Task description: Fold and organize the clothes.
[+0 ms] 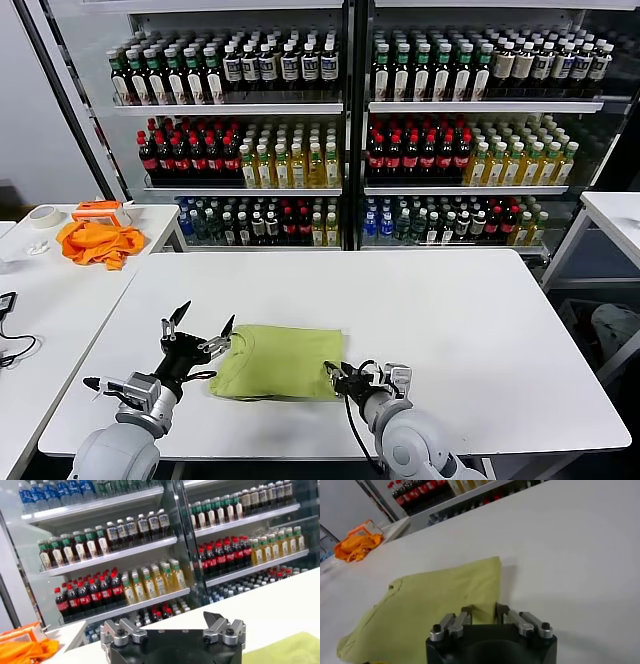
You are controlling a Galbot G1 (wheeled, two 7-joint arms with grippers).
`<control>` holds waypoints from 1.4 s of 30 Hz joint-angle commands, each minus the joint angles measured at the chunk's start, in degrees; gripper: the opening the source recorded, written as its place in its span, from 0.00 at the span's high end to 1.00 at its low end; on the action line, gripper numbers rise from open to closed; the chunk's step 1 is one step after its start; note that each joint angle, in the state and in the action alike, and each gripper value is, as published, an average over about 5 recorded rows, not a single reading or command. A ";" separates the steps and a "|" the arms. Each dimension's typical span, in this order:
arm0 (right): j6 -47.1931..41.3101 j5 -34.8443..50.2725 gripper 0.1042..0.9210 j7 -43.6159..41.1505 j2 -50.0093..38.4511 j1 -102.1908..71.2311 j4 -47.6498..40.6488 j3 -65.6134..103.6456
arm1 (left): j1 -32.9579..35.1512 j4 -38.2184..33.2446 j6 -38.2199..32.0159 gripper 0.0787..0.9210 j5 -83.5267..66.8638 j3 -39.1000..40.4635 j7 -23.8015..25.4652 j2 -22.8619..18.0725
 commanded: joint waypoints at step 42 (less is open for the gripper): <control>-0.25 -25.37 0.76 -20.70 -9.39 -6.15 2.14 25.29 | -2.99 2.47 -1.98 0.12 0.78 3.55 0.25 0.44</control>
